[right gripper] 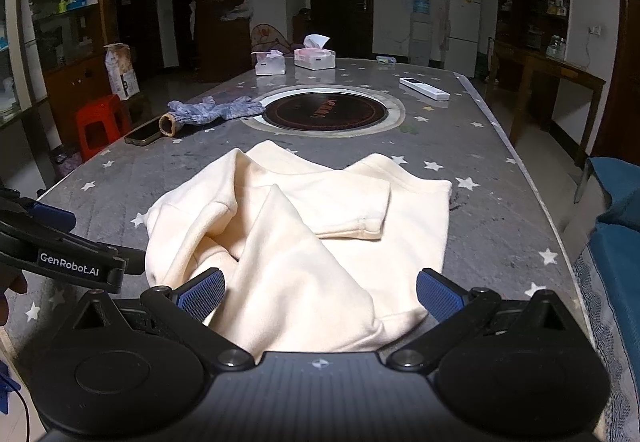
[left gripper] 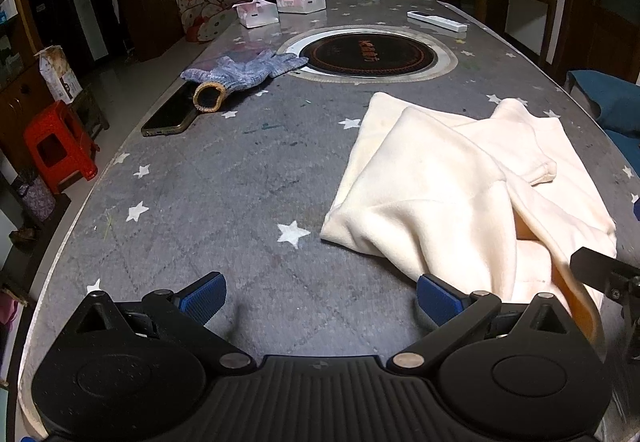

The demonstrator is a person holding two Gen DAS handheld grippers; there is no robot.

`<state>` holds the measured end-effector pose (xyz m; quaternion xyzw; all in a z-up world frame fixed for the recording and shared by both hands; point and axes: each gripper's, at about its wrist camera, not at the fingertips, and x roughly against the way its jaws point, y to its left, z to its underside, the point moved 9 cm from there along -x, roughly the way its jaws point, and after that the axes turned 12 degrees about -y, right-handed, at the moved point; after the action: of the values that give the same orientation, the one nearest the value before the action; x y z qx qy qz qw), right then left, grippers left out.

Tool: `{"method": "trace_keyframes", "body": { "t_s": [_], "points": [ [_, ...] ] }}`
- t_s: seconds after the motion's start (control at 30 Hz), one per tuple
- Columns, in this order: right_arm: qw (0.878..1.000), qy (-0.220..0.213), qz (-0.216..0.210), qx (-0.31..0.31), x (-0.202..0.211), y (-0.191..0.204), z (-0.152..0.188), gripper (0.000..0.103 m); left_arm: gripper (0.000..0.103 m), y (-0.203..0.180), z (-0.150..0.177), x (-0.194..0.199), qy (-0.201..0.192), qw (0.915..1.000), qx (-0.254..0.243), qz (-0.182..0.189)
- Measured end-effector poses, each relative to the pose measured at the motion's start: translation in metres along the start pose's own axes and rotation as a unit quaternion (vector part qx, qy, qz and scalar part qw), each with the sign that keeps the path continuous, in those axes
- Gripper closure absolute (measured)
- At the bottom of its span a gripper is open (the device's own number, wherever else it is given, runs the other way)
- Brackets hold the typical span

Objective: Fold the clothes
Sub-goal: 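Move both grippers toward the crumpled cream sweatshirt, then grasp the sweatshirt edge with the right gripper while the left gripper grasps another edge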

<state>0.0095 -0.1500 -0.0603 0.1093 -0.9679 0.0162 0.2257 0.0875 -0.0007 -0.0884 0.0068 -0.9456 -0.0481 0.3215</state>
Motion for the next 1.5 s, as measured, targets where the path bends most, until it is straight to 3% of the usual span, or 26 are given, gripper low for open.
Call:
{"method": "trace_keyframes", "body": {
  "t_s": [0.33,0.63,0.9,1.13,1.27,1.43,1.5],
  "points": [
    [1.0,0.007,-0.02,0.02,-0.024,0.008,-0.01,0.012,0.0,0.006,-0.011,-0.006,-0.009,1.0,-0.001,0.0],
    [0.998,0.039,-0.056,-0.007,-0.066,0.01,-0.014,0.043,0.0,0.01,-0.038,-0.011,-0.03,0.9995,0.0,0.007],
    [0.996,0.045,-0.079,-0.019,-0.091,0.015,-0.025,0.055,0.0,0.001,-0.071,-0.026,-0.043,0.9987,-0.008,0.026],
    [0.993,0.057,-0.097,-0.019,-0.103,0.017,-0.024,0.077,0.0,-0.017,-0.097,-0.053,-0.051,0.9973,-0.022,0.048],
    [0.993,0.058,-0.104,-0.019,-0.103,0.016,-0.025,0.089,0.001,-0.028,-0.11,-0.071,-0.044,0.9953,-0.013,0.085],
    [0.992,0.057,-0.108,-0.03,-0.101,0.011,-0.024,0.096,0.013,-0.041,-0.11,-0.097,-0.01,0.9915,-0.004,0.13],
    [0.992,0.053,-0.107,-0.032,-0.098,0.009,-0.025,0.097,0.025,-0.046,-0.104,-0.105,0.006,0.989,-0.003,0.148]
  ]
}}
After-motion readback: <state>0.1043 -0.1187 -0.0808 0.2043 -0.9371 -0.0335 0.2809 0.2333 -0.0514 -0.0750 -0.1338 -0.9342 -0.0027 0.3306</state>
